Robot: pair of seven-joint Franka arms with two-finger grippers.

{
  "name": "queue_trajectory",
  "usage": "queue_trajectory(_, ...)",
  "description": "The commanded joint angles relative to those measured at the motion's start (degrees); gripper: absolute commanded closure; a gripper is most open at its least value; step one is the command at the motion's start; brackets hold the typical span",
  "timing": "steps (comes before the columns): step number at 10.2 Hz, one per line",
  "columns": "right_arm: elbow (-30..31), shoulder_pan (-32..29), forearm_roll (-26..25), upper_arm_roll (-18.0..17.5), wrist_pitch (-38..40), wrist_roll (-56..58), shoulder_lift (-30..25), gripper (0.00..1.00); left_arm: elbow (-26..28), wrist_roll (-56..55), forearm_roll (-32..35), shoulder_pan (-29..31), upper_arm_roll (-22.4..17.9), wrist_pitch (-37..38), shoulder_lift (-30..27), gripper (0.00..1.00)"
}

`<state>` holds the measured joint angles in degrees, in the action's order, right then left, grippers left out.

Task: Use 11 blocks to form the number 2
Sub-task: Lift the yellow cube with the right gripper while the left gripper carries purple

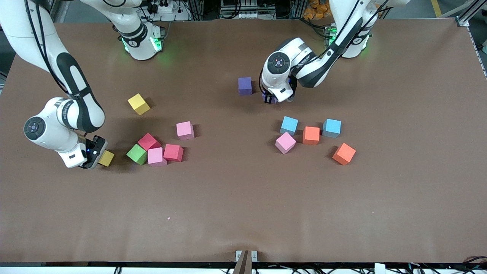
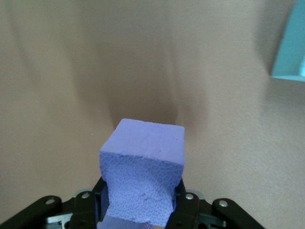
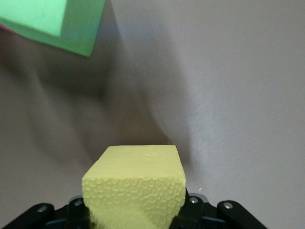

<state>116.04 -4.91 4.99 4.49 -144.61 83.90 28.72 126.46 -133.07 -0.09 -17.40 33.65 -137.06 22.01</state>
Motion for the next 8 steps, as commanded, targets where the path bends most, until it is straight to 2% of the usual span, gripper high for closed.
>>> queue_trajectory(1,-3.1,0.0,1.5,-1.6,8.2,2.0,-3.6,0.72,5.1,-6.7,-1.3,0.3,1.6,-5.4,-2.4,0.65)
queue_trajectory(3,-7.3,0.1,1.5,-4.5,18.5,1.3,-6.7,0.72,5.7,-10.8,-1.3,0.3,3.1,-7.3,-2.2,0.65)
queue_trajectory(4,-7.6,0.9,1.6,-5.1,20.5,1.2,-8.7,0.72,6.4,-12.0,-1.3,0.3,3.7,-8.7,-2.2,0.65)
queue_trajectory(8,-6.6,7.1,1.5,-5.3,20.1,-3.1,-11.1,0.72,7.9,-15.3,-1.3,0.2,4.6,-12.9,-1.5,0.66)
